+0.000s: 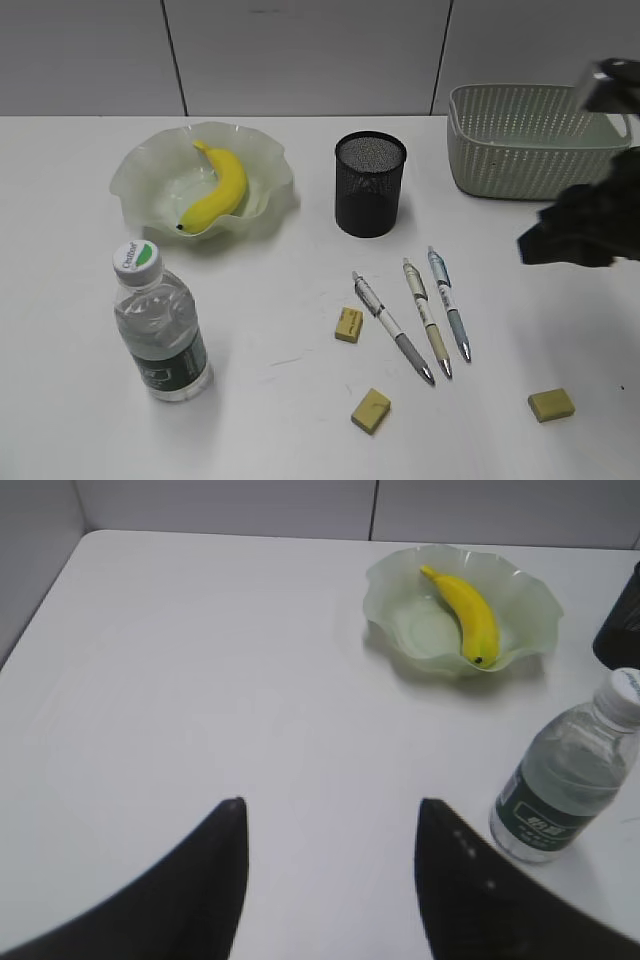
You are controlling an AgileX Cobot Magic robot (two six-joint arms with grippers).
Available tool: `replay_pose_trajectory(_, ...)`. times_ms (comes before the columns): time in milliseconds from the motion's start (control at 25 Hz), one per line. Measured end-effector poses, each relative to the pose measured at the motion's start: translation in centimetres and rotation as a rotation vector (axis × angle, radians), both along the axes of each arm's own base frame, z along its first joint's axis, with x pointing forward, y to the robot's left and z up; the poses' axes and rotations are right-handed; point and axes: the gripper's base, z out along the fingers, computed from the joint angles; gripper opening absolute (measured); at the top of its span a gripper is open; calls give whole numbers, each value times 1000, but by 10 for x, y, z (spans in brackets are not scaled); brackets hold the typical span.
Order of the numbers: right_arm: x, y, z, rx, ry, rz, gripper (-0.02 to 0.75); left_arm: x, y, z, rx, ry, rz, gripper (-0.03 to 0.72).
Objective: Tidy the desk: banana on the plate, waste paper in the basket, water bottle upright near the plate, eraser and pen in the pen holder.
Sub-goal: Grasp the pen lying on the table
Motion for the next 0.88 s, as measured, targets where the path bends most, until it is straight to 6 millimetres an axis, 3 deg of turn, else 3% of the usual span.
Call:
replay_pose_trajectory(160, 44, 45, -38, -113, 136, 37, 291, -1, -1, 0, 0, 0, 58, 402)
replay_pose_trajectory(320, 79, 69, -73, -193, 217, 30, 300, -1, -1, 0, 1, 0, 78, 402)
replay_pose_trajectory(600, 117, 85, -112, -232, 282, 11, 307, -1, -1, 0, 1, 0, 78, 400)
replay_pose_trajectory(880, 125, 83, -129, -297, 305, -2, 307, -1, -1, 0, 1, 0, 78, 400)
